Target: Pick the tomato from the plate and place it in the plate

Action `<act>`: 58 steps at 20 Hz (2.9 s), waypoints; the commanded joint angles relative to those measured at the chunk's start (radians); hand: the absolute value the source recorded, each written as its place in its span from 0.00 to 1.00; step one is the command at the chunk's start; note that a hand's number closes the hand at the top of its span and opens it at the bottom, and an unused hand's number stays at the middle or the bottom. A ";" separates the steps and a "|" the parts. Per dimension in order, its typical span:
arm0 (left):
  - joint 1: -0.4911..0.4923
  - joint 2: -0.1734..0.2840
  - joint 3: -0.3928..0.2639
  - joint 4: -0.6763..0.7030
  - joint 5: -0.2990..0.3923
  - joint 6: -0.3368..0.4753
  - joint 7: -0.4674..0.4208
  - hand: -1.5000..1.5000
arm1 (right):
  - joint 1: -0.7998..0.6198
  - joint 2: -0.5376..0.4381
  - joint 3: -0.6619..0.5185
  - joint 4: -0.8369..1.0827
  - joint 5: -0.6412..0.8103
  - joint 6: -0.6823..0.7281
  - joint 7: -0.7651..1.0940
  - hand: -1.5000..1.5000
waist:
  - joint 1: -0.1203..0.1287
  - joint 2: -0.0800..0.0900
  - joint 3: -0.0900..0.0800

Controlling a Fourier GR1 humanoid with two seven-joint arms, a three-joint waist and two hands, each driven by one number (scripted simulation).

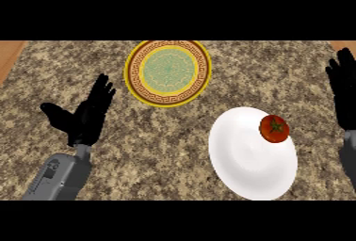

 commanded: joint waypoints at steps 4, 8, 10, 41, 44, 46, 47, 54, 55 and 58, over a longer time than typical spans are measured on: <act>0.032 0.113 -0.014 0.026 -0.107 0.005 0.024 0.50 | -0.029 -0.072 -0.010 0.038 -0.143 0.356 -0.113 1.00 | 0.028 -0.017 -0.009; 0.038 0.137 -0.012 0.033 -0.115 0.008 0.040 0.50 | -0.021 -0.384 0.127 -0.030 0.305 0.333 -0.200 1.00 | 0.038 -0.016 -0.032; 0.092 0.162 -0.017 0.024 -0.128 -0.002 0.045 0.50 | 0.094 -0.080 -0.081 0.100 0.042 0.196 -0.446 0.00 | 0.014 -0.018 -0.007; 0.118 0.104 0.065 -0.091 -0.226 -0.036 0.155 0.50 | 0.190 -0.226 0.201 -0.043 0.623 0.496 -0.239 0.00 | 0.013 -0.022 -0.013; 0.135 0.081 0.044 -0.151 -0.250 -0.024 0.205 0.50 | 0.129 -0.205 0.205 -0.038 0.653 0.550 -0.146 0.00 | 0.018 -0.022 -0.012; 0.144 0.072 0.075 -0.095 -0.252 -0.051 0.123 0.50 | 0.119 -0.206 0.216 -0.044 0.673 0.603 -0.133 0.00 | 0.018 -0.021 -0.013; 0.118 0.102 0.091 -0.071 -0.241 -0.096 0.146 0.50 | 0.051 -0.205 0.203 0.001 0.675 0.638 -0.109 0.00 | 0.020 -0.020 -0.013; 0.142 0.112 0.156 -0.160 -0.240 -0.123 0.225 0.50 | -0.010 -0.100 0.209 0.058 0.766 0.697 -0.055 0.00 | 0.023 -0.021 -0.012; 0.147 0.060 0.145 -0.085 -0.293 -0.119 0.140 0.50 | 0.065 -0.104 0.179 0.008 0.793 0.688 -0.101 0.00 | 0.016 -0.021 -0.012; 0.144 0.047 0.161 -0.090 -0.296 -0.135 0.150 0.50 | 0.033 -0.087 0.165 0.025 0.830 0.723 -0.079 0.00 | 0.017 -0.021 -0.012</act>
